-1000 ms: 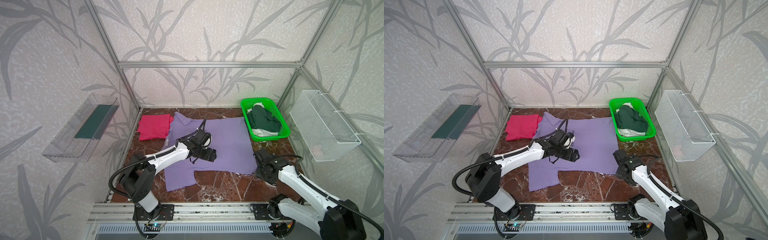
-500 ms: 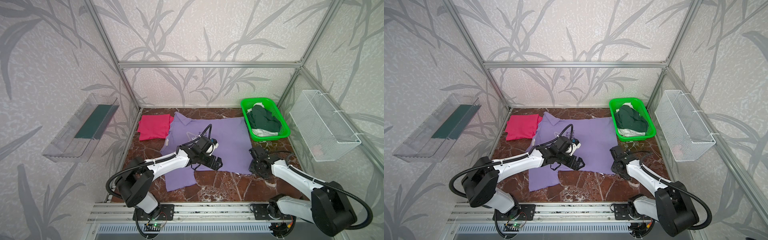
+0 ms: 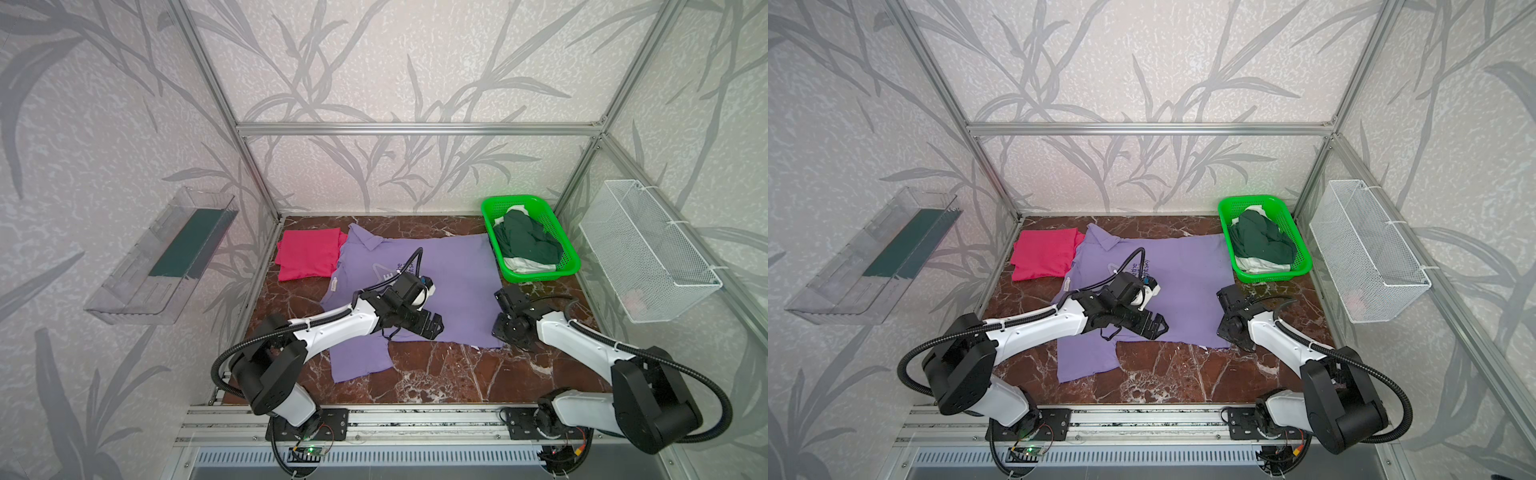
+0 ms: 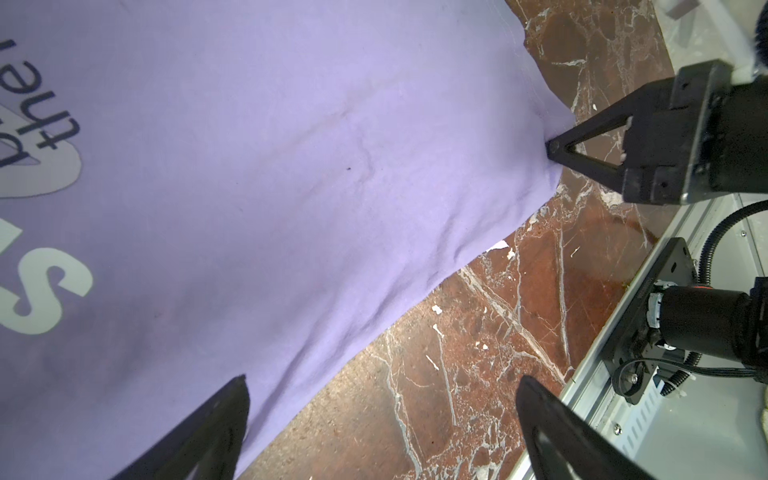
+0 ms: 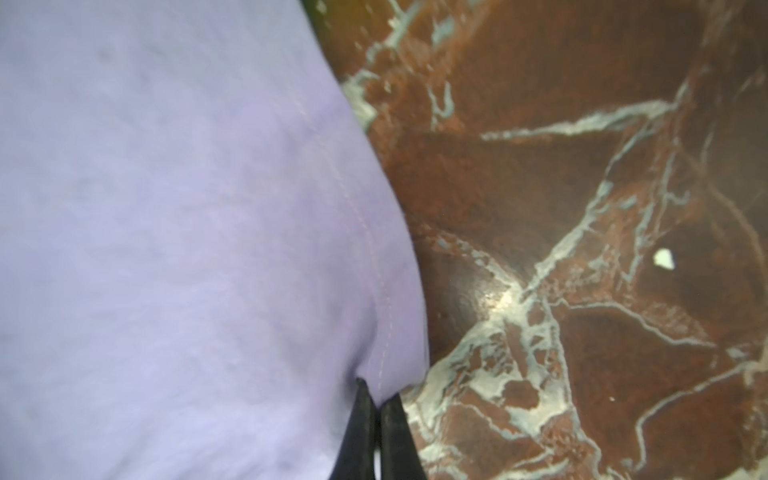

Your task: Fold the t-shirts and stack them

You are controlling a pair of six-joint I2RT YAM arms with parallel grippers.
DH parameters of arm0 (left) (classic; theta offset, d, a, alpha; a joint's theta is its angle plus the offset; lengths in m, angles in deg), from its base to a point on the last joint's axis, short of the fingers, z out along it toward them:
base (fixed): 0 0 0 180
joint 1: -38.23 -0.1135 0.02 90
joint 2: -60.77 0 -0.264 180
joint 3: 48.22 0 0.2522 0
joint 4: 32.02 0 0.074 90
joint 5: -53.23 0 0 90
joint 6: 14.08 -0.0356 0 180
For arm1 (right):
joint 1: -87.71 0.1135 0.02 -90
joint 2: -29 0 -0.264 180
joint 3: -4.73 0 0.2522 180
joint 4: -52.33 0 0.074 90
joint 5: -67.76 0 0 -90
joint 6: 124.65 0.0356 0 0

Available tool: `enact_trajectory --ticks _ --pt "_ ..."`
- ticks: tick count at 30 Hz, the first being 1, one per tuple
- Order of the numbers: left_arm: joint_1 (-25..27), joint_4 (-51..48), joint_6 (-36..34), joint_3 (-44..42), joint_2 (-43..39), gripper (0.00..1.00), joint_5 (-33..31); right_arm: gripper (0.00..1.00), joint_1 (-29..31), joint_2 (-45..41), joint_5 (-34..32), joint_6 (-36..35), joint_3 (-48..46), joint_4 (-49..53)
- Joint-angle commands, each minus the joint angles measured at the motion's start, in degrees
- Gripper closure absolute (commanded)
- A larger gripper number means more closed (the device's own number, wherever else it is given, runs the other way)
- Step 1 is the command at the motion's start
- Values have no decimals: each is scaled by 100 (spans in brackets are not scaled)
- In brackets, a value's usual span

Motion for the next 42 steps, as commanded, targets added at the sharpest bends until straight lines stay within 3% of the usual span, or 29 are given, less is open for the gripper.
enact_trajectory --ticks 1,4,12,14,18,21,30,42 --pt "0 -67 -8 -174 -255 1 -202 100 20 3 94 -306 557 360" --pt "2 36 55 -301 -303 1 -242 100 29 329 312 -594 982 353" --pt "-10 143 144 -552 -565 1 -565 96 329 2271 796 -1186 2822 739" --pt "-8 138 174 -588 -644 1 -626 88 419 2787 882 -1226 3228 763" --pt "-3 109 187 -640 -744 1 -593 59 601 2822 707 -1220 3405 766" --pt "-12 93 162 -657 -735 1 -565 53 632 2543 550 -1137 3152 695" --pt "3 67 141 -491 -458 1 -393 55 556 2234 464 -1070 2626 275" --pt "-6 -49 162 -626 -611 1 -596 56 647 3301 912 -1314 3802 122"
